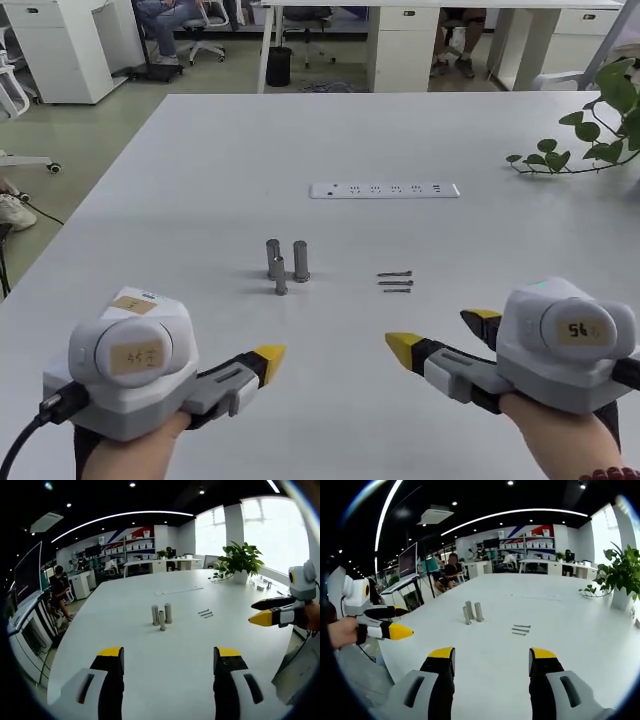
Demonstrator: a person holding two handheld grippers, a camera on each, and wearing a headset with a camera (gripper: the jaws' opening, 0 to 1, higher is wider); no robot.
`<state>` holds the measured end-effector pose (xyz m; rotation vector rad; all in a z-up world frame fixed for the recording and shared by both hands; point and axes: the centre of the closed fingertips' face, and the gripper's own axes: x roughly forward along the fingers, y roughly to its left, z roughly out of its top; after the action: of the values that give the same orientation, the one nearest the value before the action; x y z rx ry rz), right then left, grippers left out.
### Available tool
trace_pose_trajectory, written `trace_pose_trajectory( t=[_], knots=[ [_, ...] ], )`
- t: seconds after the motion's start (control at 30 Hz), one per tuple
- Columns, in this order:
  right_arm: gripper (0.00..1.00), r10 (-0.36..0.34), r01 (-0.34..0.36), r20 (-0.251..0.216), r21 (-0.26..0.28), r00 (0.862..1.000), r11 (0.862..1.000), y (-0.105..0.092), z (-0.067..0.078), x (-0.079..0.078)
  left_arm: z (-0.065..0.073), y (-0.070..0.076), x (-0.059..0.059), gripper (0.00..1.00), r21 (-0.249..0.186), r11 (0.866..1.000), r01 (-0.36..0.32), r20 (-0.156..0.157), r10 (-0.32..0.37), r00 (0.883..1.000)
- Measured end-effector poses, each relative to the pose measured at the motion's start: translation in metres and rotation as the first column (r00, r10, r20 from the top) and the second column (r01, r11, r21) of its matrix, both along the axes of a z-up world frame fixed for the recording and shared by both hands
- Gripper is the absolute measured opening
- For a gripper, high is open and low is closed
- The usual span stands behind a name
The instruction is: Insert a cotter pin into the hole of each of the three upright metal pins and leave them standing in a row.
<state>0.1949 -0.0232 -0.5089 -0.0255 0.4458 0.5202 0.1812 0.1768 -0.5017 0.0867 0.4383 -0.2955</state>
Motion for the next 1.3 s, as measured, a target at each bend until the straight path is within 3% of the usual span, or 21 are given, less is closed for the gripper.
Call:
trace_pose_trajectory(
  t=[0.3,0.4,0.47,0.7,0.9,1.07,1.17,1.3],
  knots=[
    [0.56,0.017,-0.017,0.001,-0.015,1.0,1.0,0.003,-0.002,-0.001,-0.001,-0.001,-0.001,0.72,0.005,1.0,0.002,-0.004,-0.002,1.0],
    [0.6,0.033,-0.032,0.028,-0.034,0.999,0.999,0.005,0.001,0.0,0.0,0.0,-0.002,0.72,-0.002,1.0,-0.001,-0.003,0.001,1.0],
    [0.6,0.046,-0.045,0.028,-0.03,0.999,0.999,0.007,0.002,-0.001,0.001,-0.001,-0.003,0.72,-0.023,1.0,0.0,0.003,0.0,1.0],
    [0.61,0.033,-0.033,0.027,-0.026,0.999,0.999,0.007,0.001,0.002,-0.004,-0.003,-0.004,0.71,-0.012,1.0,0.012,-0.011,-0.012,1.0],
    [0.61,0.044,-0.043,0.025,-0.03,0.999,0.999,0.009,0.0,0.003,-0.007,-0.005,-0.003,0.66,-0.013,1.0,0.024,-0.01,-0.024,1.0],
    [0.58,0.045,-0.045,0.016,-0.022,0.999,0.999,0.01,0.0,0.005,-0.011,-0.007,0.007,0.63,-0.002,0.999,0.051,-0.012,-0.051,0.999],
    [0.56,0.047,-0.046,0.025,-0.018,0.999,0.999,0.01,0.002,0.007,-0.014,-0.008,0.016,0.61,-0.006,0.998,0.068,-0.015,-0.068,0.998],
    [0.55,0.045,-0.045,0.025,-0.013,0.999,0.999,0.01,0.003,0.01,-0.021,-0.009,0.031,0.59,0.021,0.995,0.095,-0.01,-0.095,0.995]
  ],
)
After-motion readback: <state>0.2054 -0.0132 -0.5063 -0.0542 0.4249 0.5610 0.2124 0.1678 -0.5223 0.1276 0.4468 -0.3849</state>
